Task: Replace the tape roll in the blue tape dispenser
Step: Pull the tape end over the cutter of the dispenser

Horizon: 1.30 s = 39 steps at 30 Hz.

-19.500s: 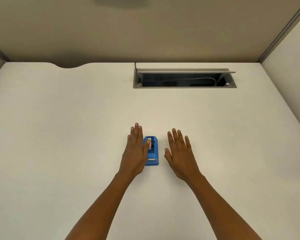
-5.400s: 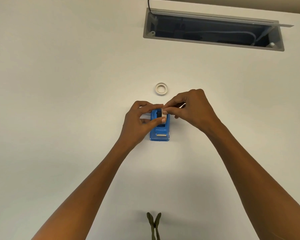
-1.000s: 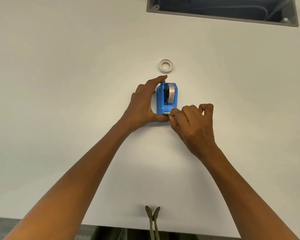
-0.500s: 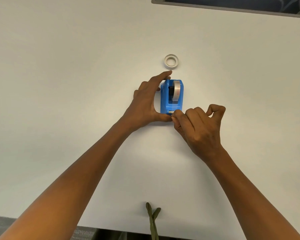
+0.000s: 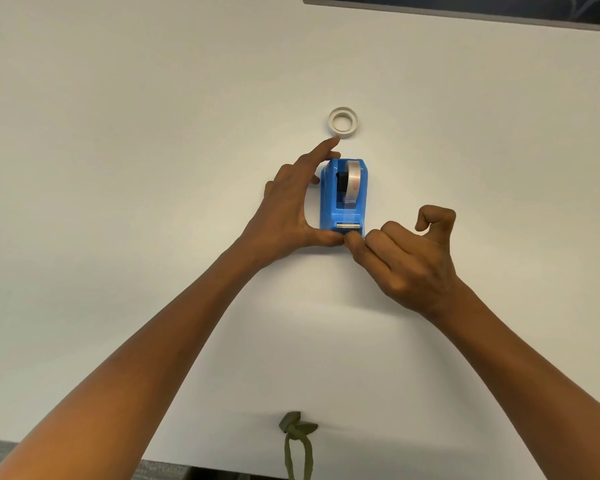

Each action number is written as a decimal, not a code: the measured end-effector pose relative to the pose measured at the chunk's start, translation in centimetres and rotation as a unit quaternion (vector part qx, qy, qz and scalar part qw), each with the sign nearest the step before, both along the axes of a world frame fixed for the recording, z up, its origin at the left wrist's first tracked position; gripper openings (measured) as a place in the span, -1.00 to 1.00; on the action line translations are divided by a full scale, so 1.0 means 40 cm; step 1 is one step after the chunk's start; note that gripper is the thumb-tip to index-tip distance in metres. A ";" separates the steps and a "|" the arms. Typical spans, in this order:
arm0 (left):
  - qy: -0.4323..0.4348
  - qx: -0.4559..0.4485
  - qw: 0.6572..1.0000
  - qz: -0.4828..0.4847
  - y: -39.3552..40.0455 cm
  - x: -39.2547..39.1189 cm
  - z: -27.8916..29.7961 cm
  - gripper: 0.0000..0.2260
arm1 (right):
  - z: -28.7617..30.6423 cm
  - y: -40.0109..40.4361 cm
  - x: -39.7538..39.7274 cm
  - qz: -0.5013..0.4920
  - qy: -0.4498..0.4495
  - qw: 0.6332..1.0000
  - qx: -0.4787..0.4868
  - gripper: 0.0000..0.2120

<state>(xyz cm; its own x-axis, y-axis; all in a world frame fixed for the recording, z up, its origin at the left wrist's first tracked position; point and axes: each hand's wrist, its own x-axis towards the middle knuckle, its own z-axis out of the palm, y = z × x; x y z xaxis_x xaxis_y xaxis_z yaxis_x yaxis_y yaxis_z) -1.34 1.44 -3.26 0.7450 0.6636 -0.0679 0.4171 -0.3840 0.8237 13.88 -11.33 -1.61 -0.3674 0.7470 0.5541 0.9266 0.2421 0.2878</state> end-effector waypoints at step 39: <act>-0.016 -0.019 0.999 0.024 -0.039 -0.034 0.019 -0.15 | 0.019 -0.014 -0.029 -0.094 0.543 0.802 -0.231 -0.54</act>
